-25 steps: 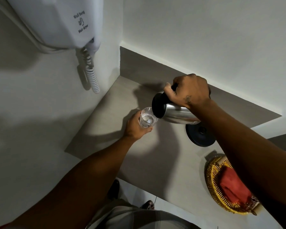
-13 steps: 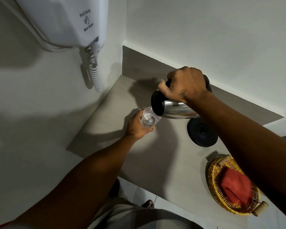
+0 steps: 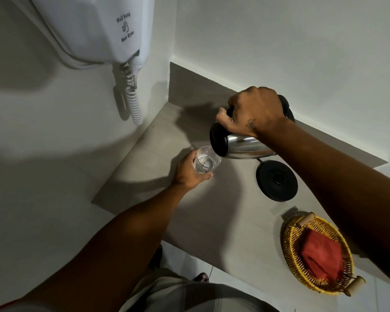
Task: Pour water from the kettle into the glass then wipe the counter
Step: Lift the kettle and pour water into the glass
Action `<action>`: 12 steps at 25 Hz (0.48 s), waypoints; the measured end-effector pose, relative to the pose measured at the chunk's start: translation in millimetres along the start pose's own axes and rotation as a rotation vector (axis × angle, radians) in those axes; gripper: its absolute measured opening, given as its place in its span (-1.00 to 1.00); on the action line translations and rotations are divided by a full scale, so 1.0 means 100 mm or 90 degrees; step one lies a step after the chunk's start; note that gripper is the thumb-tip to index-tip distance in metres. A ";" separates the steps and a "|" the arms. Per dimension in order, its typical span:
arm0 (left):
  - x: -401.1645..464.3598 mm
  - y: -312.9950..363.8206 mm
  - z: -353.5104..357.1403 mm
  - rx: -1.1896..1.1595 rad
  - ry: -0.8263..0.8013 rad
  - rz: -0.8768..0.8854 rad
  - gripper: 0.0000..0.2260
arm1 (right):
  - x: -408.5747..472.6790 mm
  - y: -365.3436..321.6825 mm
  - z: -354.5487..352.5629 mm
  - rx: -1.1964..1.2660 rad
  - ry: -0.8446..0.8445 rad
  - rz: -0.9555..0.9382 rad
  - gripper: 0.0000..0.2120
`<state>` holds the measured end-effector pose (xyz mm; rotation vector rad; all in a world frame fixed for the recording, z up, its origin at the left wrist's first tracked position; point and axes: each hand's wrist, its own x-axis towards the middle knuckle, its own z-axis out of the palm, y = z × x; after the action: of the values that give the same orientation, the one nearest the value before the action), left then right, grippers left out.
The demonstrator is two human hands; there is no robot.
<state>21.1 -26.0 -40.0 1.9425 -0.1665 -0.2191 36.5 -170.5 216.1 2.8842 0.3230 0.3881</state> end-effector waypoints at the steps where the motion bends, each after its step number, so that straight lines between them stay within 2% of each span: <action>1: 0.00 0.00 0.00 0.000 0.001 0.002 -0.30 | 0.00 0.00 -0.01 0.001 0.000 -0.001 -0.54; 12: 0.00 0.01 0.00 0.000 -0.005 -0.011 -0.27 | -0.01 0.04 -0.05 -0.003 0.000 0.004 -0.53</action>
<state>21.0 -26.7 -39.1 1.9444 -0.1553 -0.2379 35.2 -173.4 222.0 2.8812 0.3124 0.3888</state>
